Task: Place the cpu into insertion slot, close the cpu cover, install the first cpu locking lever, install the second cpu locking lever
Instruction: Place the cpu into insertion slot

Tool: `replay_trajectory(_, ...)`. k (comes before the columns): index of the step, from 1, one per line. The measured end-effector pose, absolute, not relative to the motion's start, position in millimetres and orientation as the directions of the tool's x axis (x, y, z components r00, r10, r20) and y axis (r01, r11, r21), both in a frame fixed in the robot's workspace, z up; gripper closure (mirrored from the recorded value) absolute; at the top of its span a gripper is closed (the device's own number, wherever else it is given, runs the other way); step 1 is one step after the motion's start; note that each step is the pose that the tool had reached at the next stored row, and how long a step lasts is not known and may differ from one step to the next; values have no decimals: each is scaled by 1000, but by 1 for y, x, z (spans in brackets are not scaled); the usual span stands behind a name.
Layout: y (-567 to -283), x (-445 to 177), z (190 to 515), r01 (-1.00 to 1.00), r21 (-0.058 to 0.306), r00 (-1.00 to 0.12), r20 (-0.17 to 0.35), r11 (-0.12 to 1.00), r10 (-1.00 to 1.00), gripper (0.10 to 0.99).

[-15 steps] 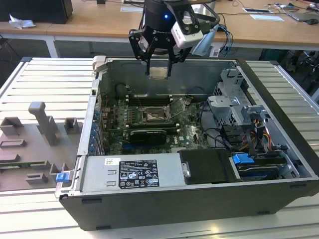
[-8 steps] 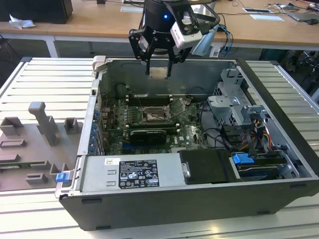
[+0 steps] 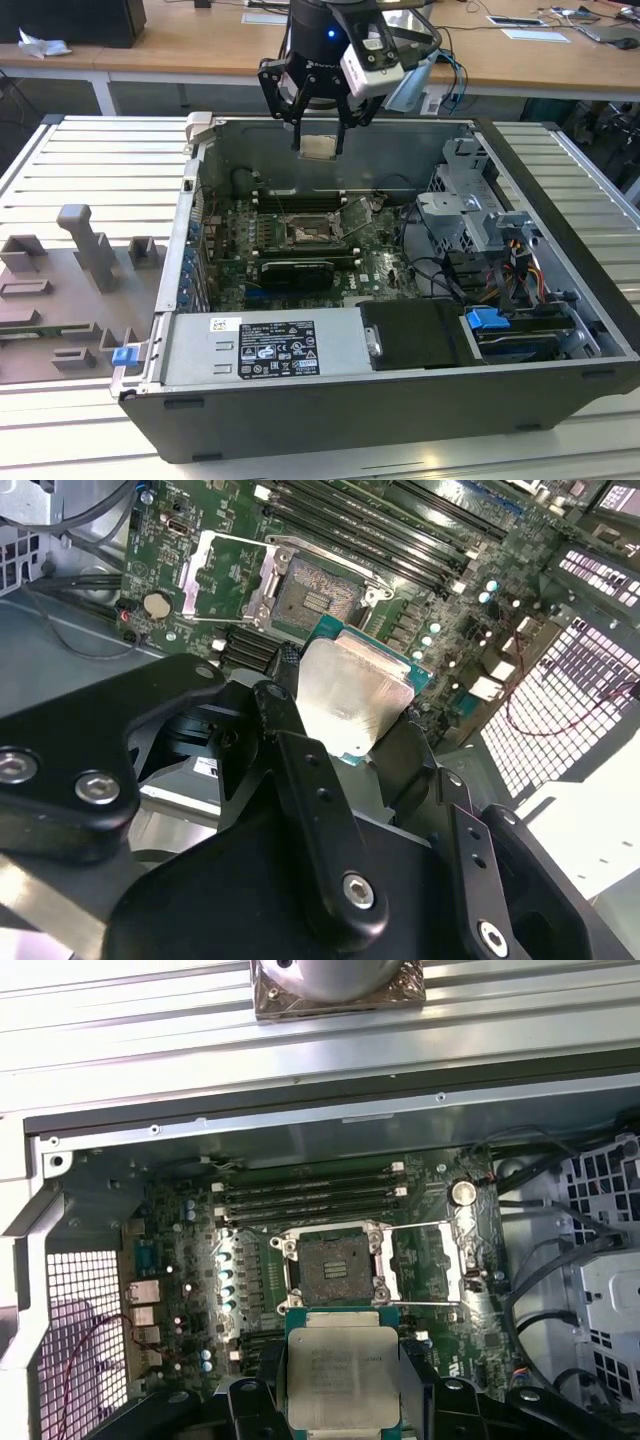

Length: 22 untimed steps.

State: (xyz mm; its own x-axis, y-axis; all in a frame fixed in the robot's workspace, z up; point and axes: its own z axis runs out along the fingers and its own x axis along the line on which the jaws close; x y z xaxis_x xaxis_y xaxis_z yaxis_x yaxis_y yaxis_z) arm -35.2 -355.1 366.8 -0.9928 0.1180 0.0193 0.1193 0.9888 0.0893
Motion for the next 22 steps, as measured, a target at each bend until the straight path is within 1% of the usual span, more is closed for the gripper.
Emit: replay_trajectory(22,-355,-35,367,166,89,-986,19,982,165,545)
